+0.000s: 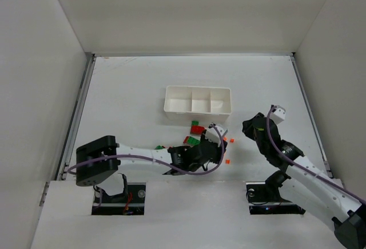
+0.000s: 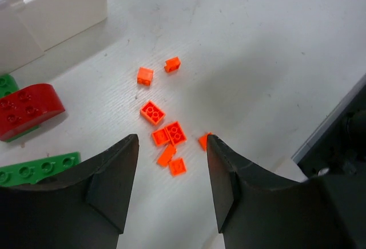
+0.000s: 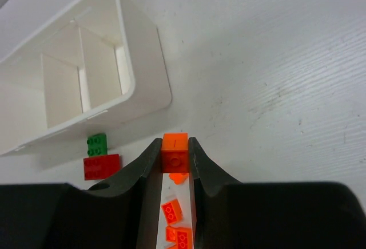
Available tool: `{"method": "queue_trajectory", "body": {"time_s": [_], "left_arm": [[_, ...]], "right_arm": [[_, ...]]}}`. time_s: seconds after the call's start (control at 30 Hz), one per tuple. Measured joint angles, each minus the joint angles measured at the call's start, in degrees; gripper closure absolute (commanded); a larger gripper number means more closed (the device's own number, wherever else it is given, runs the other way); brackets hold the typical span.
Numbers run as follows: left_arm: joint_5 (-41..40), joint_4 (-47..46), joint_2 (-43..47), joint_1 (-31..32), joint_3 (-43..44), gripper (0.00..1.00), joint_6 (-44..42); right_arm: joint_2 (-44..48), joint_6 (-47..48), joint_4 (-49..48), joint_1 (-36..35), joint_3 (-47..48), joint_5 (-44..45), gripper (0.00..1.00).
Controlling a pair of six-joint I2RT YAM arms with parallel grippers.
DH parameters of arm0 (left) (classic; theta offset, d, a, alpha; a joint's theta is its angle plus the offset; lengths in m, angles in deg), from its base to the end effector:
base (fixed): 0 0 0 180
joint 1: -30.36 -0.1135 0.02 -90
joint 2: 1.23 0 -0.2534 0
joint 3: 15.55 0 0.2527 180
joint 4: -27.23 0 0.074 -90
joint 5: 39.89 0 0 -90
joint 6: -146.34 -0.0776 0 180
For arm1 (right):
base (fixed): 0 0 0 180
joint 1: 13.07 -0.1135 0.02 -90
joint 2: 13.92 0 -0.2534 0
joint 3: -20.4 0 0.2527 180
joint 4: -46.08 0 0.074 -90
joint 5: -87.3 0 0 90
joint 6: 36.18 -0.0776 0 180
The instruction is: Sort the legos into containers by color
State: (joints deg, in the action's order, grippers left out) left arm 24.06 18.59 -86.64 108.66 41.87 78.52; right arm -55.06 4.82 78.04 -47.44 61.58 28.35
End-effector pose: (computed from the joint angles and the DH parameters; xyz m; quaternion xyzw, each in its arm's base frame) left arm 0.1061 -0.3441 0.1999 0.2589 0.7628 -0.3154 0.5017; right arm 0.1886 0.0805 0.2061 0.2361 0.8190 0.1363 0.5049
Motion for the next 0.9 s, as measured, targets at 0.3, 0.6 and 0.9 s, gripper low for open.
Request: {"method": "queue_trajectory", "body": {"time_s": [0.3,0.6,0.9], "left_arm": [[-2.6,9.6,-13.79,-1.9,12.55,0.65,8.0],[-6.67,16.61,-20.37,-2.16,19.34,0.66,11.34],[-6.86,19.69,-24.59,-2.29,21.62,0.67,12.02]], "right_arm": [[4.48,2.97,-2.99,4.5,-4.0,-2.58,0.81],[5.84,3.8,-5.77,6.23,-7.15,-6.16,0.8],[6.58,3.8,-7.04,6.23,-7.41,-7.1,0.8]]}}
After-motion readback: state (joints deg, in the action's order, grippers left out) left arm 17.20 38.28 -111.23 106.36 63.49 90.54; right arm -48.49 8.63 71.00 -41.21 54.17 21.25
